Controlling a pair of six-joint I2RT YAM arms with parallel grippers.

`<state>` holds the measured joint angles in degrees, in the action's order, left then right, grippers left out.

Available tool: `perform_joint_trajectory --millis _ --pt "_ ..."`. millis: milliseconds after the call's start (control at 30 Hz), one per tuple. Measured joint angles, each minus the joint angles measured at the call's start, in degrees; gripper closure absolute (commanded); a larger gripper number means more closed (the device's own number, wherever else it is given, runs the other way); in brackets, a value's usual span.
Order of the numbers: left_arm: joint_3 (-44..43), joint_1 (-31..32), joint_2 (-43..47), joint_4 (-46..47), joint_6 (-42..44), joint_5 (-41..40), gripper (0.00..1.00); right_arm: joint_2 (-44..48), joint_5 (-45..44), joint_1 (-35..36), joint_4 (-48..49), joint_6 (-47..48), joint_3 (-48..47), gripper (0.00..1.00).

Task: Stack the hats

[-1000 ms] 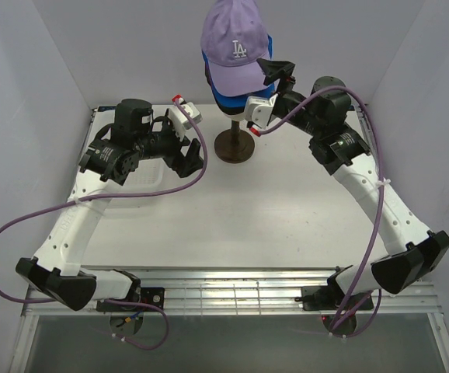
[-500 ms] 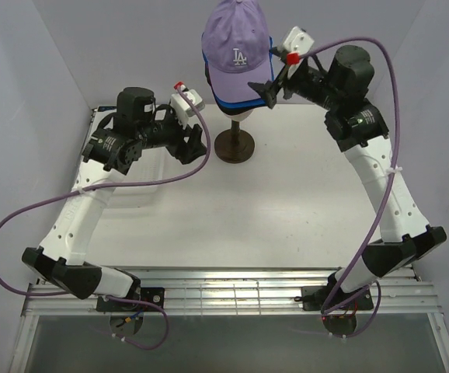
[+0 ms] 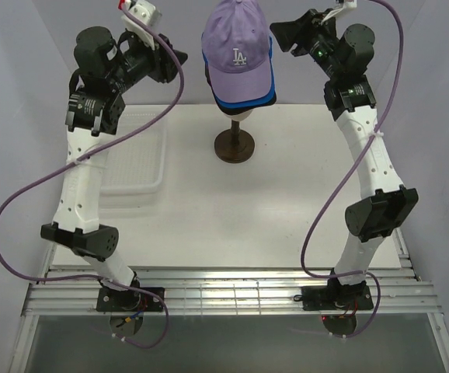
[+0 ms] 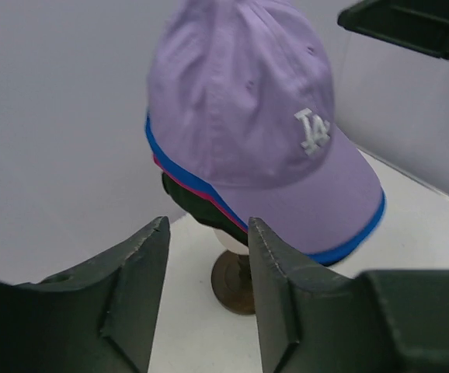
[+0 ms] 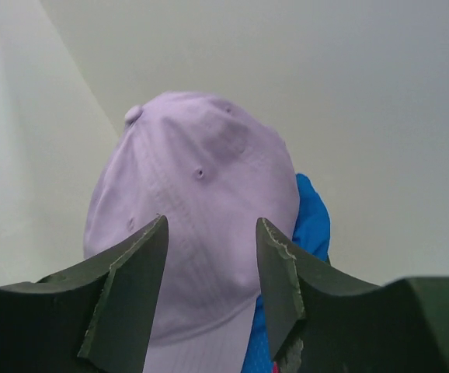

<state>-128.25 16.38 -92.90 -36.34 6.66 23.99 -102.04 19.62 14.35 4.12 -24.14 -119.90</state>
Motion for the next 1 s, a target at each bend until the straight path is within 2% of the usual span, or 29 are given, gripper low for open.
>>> perform_joint_trajectory --millis 67,100,167,333,467,633,667,833,1000 --pt "-3.9 -1.5 -4.4 3.2 -2.8 -0.3 0.4 -4.0 -1.4 0.0 1.9 -4.3 -3.4 0.5" --pt "-5.1 -2.1 -6.3 4.8 -4.0 -0.3 0.39 -5.6 -2.0 0.0 2.6 -6.2 -4.9 0.61" --pt "-5.8 -2.5 -9.4 7.3 -5.8 -0.2 0.39 -8.0 -3.2 0.0 3.9 -9.3 -6.4 0.67" --pt "-7.7 -3.0 -17.9 12.8 -9.1 3.3 0.27 -12.0 -4.4 -0.2 6.6 -15.7 -8.1 0.61" --pt "-8.2 -3.7 -22.1 16.1 -11.1 7.0 0.25 -12.9 -4.5 -0.3 7.5 -18.4 -8.1 0.54" --pt "-8.2 -4.2 -23.4 18.5 -12.7 9.9 0.3 -13.0 -4.3 -0.4 9.2 -20.4 -8.2 0.54" --pt "-8.3 -4.3 -23.4 19.1 -13.0 10.2 0.36 -13.1 -4.2 -0.4 9.6 -20.7 -8.2 0.54" --pt "-8.5 -4.3 -23.4 21.4 -14.1 11.6 0.49 -14.8 -3.3 -0.3 10.2 -22.2 -8.5 0.56" --pt "-8.5 -4.3 -23.4 22.2 -14.5 12.5 0.48 -17.0 -3.5 -0.3 9.7 -22.6 -8.5 0.59"
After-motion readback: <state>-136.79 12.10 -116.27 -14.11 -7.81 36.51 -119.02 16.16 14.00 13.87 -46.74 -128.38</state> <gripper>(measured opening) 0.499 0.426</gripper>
